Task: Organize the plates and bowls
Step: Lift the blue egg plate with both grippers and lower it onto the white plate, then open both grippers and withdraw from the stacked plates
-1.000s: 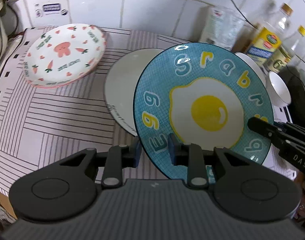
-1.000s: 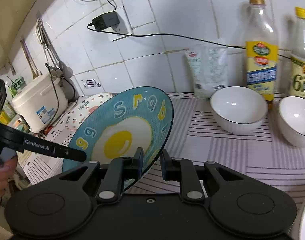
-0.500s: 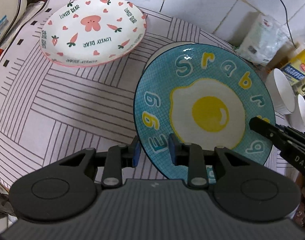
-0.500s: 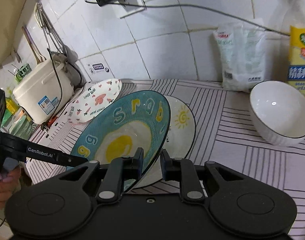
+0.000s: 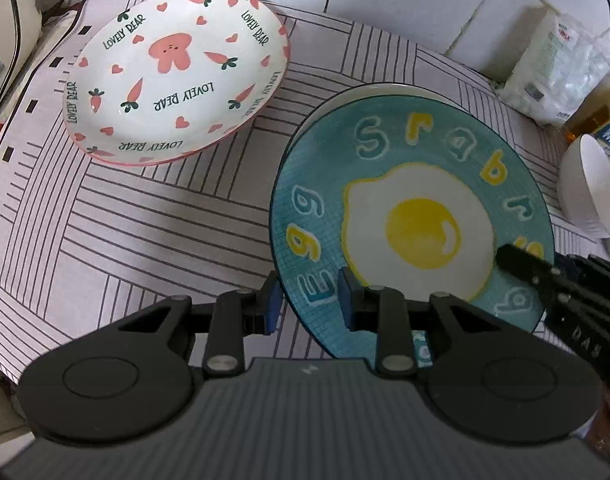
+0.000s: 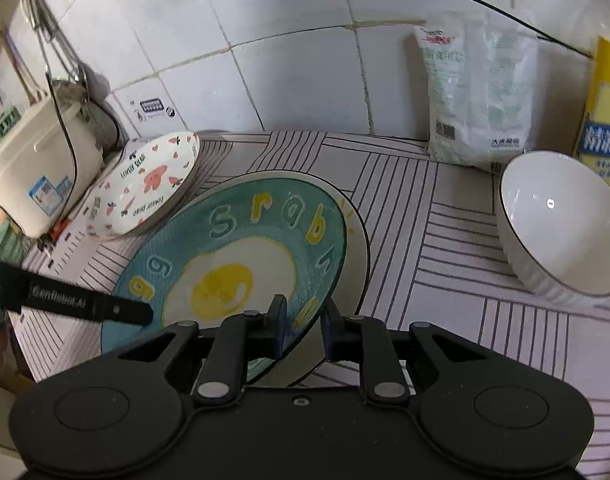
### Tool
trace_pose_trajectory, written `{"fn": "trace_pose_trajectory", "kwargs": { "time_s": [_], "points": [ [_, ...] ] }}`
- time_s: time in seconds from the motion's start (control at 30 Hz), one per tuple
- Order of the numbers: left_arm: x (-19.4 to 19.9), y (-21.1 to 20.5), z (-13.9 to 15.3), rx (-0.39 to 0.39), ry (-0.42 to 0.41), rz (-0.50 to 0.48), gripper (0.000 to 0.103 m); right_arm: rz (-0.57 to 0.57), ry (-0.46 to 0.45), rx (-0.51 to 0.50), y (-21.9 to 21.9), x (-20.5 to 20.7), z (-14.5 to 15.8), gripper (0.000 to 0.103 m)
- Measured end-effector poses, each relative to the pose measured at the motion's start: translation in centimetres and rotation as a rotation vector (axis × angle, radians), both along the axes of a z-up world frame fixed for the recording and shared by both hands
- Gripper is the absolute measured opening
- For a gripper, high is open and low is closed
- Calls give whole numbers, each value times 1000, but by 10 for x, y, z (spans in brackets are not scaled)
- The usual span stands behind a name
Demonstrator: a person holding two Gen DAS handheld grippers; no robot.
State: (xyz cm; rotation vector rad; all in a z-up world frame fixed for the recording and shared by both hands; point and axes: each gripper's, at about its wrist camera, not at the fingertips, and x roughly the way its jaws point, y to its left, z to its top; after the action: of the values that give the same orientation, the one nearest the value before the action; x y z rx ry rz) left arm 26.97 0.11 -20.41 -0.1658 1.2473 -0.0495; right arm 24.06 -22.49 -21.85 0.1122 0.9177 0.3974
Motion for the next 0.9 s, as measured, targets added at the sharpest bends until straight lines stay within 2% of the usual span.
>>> {"fn": "trace_pose_trajectory", "kwargs": {
  "time_s": [0.23, 0.4, 0.57, 0.63, 0.73, 0.8, 0.9],
  "points": [
    [1, -1, -1, 6, 0, 4, 28, 67, 11, -171, 25, 1, 6, 40],
    [-4, -9, 1, 58, -20, -13, 28, 77, 10, -289, 39, -1, 8, 44],
    [-7, -15, 2, 80, -24, -28, 28, 56, 21, -355, 44, -2, 6, 44],
    [-8, -15, 3, 81, -21, -35, 28, 55, 20, -364, 44, -3, 4, 43],
    [-10, -10, 7, 49, -23, -27, 27, 83, -35, -386, 47, -10, 3, 43],
    [-14, -7, 13, 36, -30, -34, 27, 79, -25, -345, 42, -11, 6, 42],
    [-21, -4, 31, 56, -51, -55, 28, 46, -6, -227, 29, -15, 21, 42]
  ]
}}
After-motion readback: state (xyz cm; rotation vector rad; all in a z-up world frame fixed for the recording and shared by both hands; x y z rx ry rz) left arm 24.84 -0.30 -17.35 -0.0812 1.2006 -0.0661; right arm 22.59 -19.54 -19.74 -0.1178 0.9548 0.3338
